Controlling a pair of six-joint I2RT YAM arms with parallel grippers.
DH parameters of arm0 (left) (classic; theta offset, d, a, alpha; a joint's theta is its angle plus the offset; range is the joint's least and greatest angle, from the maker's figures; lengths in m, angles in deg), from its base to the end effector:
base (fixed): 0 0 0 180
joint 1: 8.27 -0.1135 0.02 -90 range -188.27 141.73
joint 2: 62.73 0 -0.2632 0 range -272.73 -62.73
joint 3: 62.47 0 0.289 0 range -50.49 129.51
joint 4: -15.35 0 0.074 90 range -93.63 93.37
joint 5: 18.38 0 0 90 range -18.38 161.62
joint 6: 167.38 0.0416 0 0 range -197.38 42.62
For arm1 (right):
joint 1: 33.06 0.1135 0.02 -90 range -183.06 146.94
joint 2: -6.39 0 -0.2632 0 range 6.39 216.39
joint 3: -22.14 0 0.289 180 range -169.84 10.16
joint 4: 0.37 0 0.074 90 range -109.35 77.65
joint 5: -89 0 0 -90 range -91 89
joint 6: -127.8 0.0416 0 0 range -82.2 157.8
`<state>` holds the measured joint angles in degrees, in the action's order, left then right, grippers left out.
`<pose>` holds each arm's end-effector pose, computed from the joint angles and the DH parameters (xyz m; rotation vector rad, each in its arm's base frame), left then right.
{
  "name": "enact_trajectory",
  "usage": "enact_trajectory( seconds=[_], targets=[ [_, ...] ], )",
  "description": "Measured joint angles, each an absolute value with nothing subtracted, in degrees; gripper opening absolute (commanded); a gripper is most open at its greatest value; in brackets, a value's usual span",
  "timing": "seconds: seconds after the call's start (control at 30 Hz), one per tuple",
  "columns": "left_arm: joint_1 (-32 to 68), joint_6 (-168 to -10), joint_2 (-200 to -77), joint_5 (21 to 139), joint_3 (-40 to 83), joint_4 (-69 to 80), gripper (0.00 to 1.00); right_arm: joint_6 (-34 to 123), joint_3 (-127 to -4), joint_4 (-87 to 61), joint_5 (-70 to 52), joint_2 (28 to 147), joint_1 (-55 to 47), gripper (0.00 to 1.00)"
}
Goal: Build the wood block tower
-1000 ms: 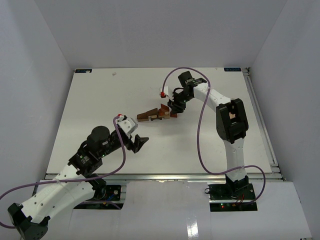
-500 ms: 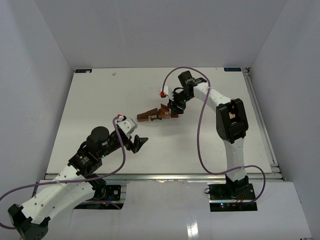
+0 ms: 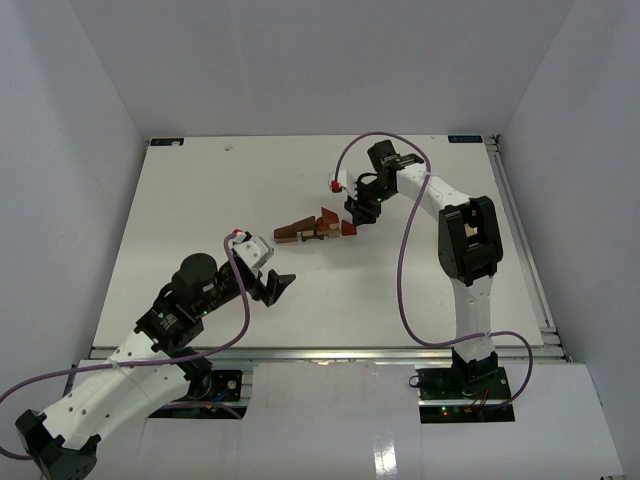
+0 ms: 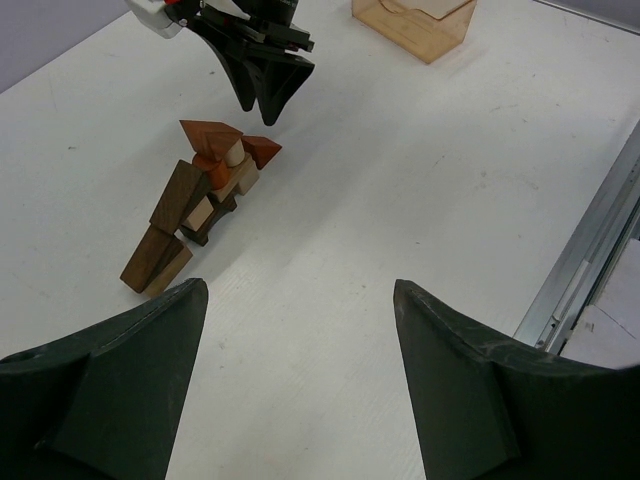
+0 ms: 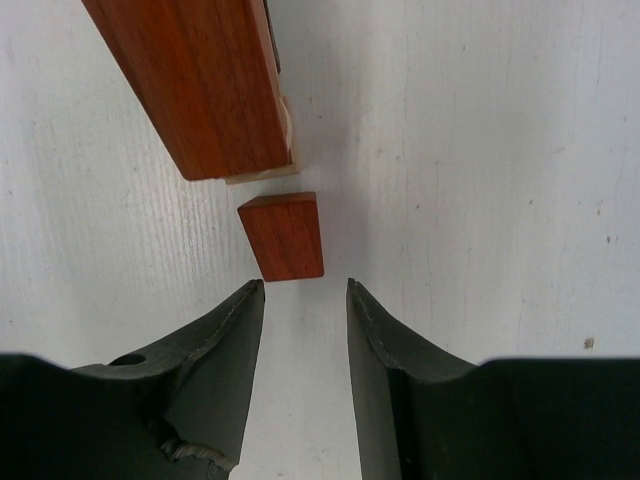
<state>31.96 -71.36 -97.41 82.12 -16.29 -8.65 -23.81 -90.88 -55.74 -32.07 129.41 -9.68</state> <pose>0.1470 -0.1343 0.2960 0.8379 1.6204 -0.5892 0.4447 0.2156 0.1843 -1.8180 1.7576 0.4825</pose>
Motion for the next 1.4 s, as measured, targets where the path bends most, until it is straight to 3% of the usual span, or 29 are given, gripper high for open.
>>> enact_trajectory(
  seconds=[0.37, 1.4],
  targets=[
    [31.7, -71.3, -97.3, 82.2, -16.3, -8.6, 0.86, -25.2, -91.4, -55.5, -30.3, 130.9, -9.7, 0.36],
    [31.1, -71.2, -97.1, 82.8, -16.3, -8.6, 0.86, -23.7, -92.7, -52.5, -28.7, 134.3, -8.6, 0.34]
  ],
)
